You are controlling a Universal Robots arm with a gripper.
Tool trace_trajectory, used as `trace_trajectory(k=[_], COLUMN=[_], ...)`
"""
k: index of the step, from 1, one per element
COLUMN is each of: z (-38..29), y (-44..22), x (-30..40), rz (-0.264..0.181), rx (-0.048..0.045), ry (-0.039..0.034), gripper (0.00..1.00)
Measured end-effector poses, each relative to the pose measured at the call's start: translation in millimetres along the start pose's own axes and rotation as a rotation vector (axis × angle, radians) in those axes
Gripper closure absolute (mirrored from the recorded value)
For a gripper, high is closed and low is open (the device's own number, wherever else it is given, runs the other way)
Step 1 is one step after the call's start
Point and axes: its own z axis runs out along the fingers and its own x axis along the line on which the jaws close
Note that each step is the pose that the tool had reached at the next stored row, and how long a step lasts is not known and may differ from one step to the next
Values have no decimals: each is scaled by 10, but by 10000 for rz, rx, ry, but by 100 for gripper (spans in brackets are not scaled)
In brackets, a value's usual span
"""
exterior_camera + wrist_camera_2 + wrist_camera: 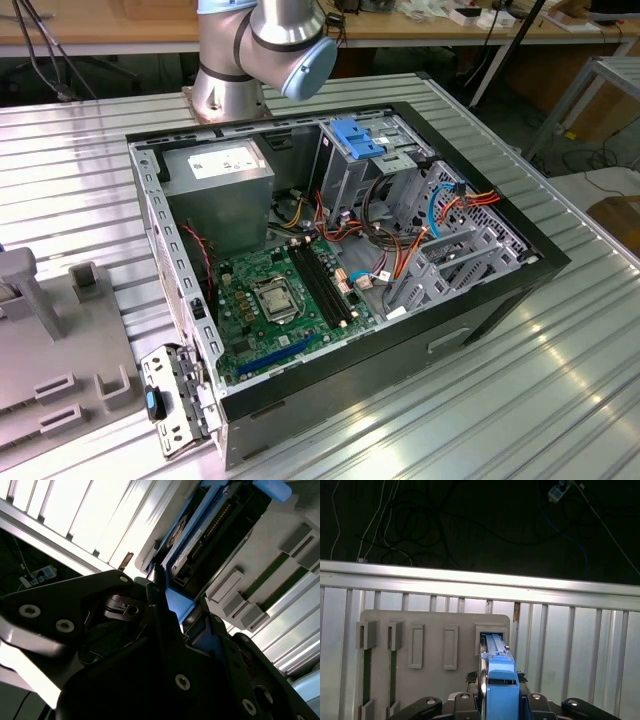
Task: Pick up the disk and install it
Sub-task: 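Pick up the disk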
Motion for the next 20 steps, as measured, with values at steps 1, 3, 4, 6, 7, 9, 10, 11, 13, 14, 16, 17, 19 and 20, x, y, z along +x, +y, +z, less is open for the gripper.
trace_trajectory(k=[1,3,4,6,7,9,10,11,13,14,16,17,19,20], z=[0,0,0,0,0,0,0,0,0,0,1,1,2,3], y=[0,0,0,0,0,0,0,0,0,0,0,0,0,0], x=[0,0,0,0,0,0,0,0,0,0,0,0,0,0], rz=[4,14,17,20,21,22,23,24,24,25,246,321,555,671], rx=[0,1,0,0,1,1,1,1,1,1,4,6,10,12], ry=[0,0,0,1,1,1,1,1,1,0,7,8,14,17], gripper=[62,62,62,62,62,62,63,63,63,63,63,63,63,63])
